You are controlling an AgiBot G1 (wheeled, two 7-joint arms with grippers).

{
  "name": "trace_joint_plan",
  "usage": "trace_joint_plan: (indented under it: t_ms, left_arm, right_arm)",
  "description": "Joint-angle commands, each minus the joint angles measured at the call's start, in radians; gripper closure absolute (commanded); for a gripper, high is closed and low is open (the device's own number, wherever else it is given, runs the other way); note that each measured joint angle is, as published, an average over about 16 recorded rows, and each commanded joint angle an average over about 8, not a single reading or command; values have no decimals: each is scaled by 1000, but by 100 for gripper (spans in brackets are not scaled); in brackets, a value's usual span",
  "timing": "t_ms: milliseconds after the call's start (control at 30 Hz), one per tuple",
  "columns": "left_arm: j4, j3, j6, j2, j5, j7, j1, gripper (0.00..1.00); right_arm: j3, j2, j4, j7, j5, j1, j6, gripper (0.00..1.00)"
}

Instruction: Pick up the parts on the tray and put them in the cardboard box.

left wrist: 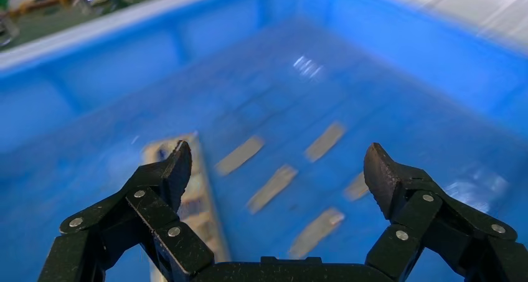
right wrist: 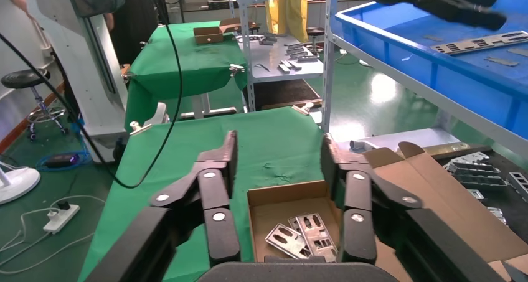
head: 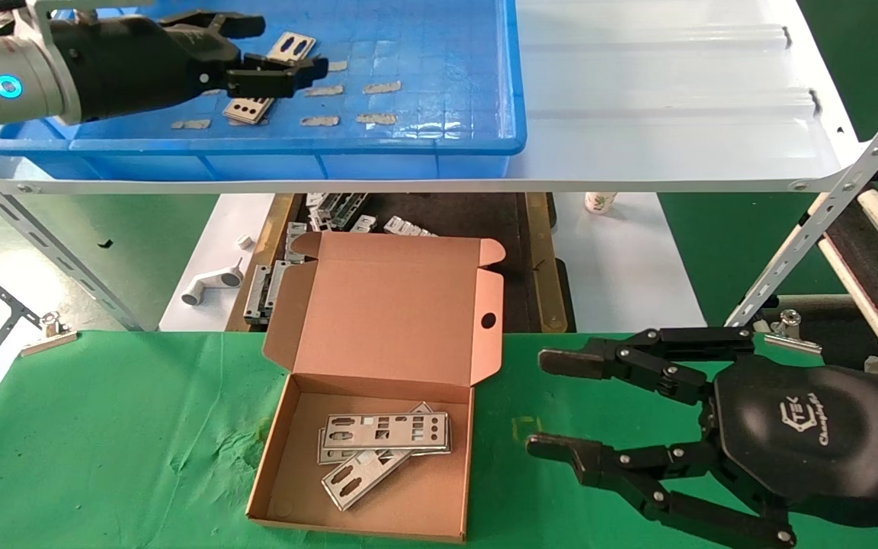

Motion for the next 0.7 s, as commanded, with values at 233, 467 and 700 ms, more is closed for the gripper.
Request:
trace_joint_plan:
  t_ms: [233,467,700]
  left_arm:
    - [224,40,-105,82,76,38,-113,0]
    - [314,42,-191,126,83,29,-136,59]
    - [356,35,-216,152,74,5,-137,100]
  right_arm:
    - [0,0,0,0,0,0,0,100]
    - [0,0,0,0,0,0,0,100]
    - [0,0,0,0,0,0,0,100]
